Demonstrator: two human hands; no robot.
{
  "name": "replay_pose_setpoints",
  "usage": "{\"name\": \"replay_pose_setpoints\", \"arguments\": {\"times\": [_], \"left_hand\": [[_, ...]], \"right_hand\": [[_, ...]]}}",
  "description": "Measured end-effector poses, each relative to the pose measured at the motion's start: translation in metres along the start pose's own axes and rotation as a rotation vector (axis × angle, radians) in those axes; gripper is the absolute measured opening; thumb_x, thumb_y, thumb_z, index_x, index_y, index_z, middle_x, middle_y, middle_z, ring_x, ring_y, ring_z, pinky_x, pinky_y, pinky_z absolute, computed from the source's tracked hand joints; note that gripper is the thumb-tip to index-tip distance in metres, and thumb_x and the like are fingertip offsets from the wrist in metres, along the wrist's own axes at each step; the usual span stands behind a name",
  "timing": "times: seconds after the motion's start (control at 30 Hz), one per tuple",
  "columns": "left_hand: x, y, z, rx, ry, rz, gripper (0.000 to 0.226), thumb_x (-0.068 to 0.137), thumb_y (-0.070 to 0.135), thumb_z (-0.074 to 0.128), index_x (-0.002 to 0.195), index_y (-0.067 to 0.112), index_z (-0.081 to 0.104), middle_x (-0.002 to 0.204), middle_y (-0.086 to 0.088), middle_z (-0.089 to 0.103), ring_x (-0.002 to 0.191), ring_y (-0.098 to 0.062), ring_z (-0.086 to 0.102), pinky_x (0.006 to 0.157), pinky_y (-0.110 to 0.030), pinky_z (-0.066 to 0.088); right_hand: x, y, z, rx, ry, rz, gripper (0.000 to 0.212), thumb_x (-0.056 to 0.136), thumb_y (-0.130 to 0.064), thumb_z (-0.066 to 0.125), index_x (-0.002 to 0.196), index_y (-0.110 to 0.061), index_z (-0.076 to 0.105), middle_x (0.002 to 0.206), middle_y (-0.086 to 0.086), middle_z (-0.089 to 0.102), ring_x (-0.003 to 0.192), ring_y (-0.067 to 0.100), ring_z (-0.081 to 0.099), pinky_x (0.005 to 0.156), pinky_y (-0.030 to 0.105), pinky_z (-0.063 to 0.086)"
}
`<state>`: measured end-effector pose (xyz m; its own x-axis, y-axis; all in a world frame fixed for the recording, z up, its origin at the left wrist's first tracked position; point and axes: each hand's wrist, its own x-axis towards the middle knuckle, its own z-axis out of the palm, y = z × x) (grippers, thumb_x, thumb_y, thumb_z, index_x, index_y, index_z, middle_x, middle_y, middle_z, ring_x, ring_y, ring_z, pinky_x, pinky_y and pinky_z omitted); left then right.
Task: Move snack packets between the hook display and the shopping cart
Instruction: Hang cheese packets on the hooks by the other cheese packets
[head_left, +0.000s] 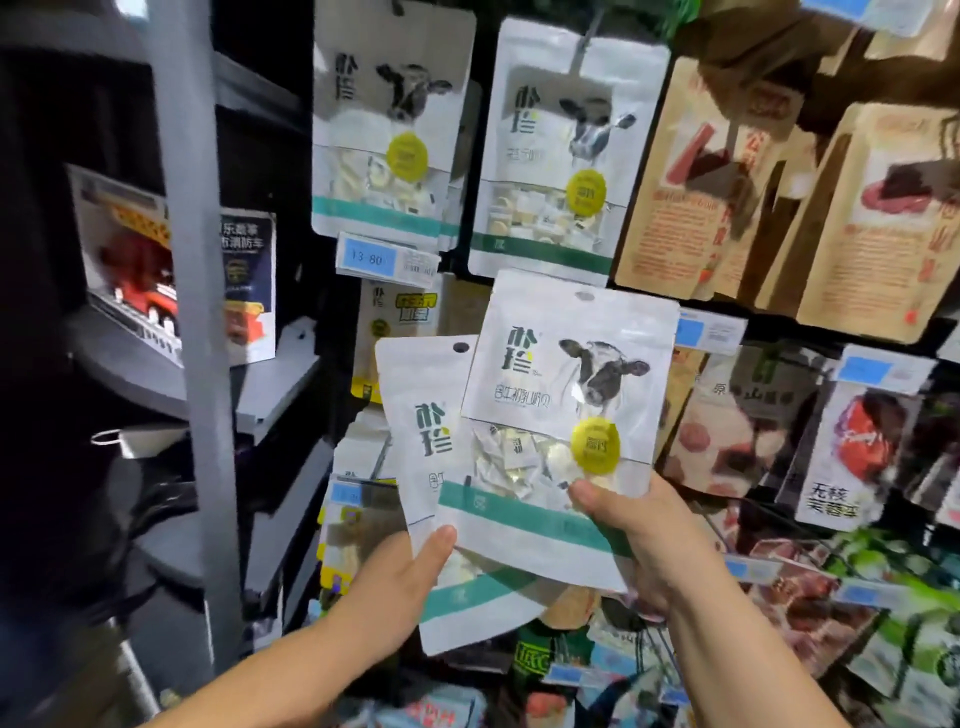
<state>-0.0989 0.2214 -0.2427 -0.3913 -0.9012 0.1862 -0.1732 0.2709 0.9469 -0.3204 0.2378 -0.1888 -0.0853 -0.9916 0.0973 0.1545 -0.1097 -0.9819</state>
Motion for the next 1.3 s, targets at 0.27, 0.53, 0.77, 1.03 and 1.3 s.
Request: {"name": "replay_pose_setpoints", "arguments": {"times": [0.27,0.53,0.77,1.03,1.3], "left_hand": [[-0.001,-0.007,-0.024,-0.081,0.022,-0.038,0.038,0.088,0.050,0.038,0.112,0.035,0.063,0.108,0.023,0.069,0.104,0.001,0.062,0.093,-0.021,0.047],[0.015,0.022,-0.066,-0.229,0.215,-0.037,0.030,0.097,0.032,0.041,0.107,0.021,0.067,0.096,0.012,0.074,0.089,-0.006,0.070,0.069,-0.014,0.051],[0.051,0.072,-0.116,-0.259,0.425,0.096,0.020,0.097,0.024,0.050,0.095,0.017,0.068,0.077,0.010,0.073,0.071,-0.002,0.069,0.055,-0.012,0.048],[0.099,0.121,-0.160,-0.414,0.485,0.126,0.016,0.098,0.018,0.052,0.091,0.013,0.066,0.089,-0.011,0.070,0.074,-0.021,0.067,0.056,-0.026,0.055],[0.120,0.155,-0.185,-0.483,0.446,0.136,0.014,0.099,0.018,0.050,0.099,0.014,0.063,0.102,-0.016,0.070,0.095,-0.035,0.068,0.077,-0.043,0.057]], "right_hand": [[0.000,-0.003,0.009,-0.293,-0.117,0.014,0.067,0.051,-0.031,0.096,0.105,-0.004,0.068,0.104,0.021,0.072,0.098,0.042,0.068,0.093,0.060,0.050],[0.010,-0.032,0.020,-0.207,0.037,-0.198,0.066,0.031,-0.033,0.098,0.087,-0.010,0.073,0.088,0.015,0.075,0.078,0.033,0.072,0.077,0.045,0.056],[0.026,-0.076,0.030,-0.225,0.039,-0.309,0.055,0.036,-0.029,0.096,0.080,-0.011,0.069,0.071,0.004,0.071,0.064,0.019,0.068,0.061,0.029,0.050],[0.055,-0.117,0.060,-0.242,0.014,-0.282,0.079,0.037,-0.026,0.096,0.108,-0.007,0.068,0.101,0.015,0.074,0.095,0.037,0.071,0.095,0.055,0.050],[0.069,-0.140,0.082,-0.228,-0.038,-0.247,0.067,0.044,-0.017,0.092,0.105,-0.004,0.070,0.104,0.018,0.073,0.097,0.039,0.070,0.096,0.053,0.050]]}}
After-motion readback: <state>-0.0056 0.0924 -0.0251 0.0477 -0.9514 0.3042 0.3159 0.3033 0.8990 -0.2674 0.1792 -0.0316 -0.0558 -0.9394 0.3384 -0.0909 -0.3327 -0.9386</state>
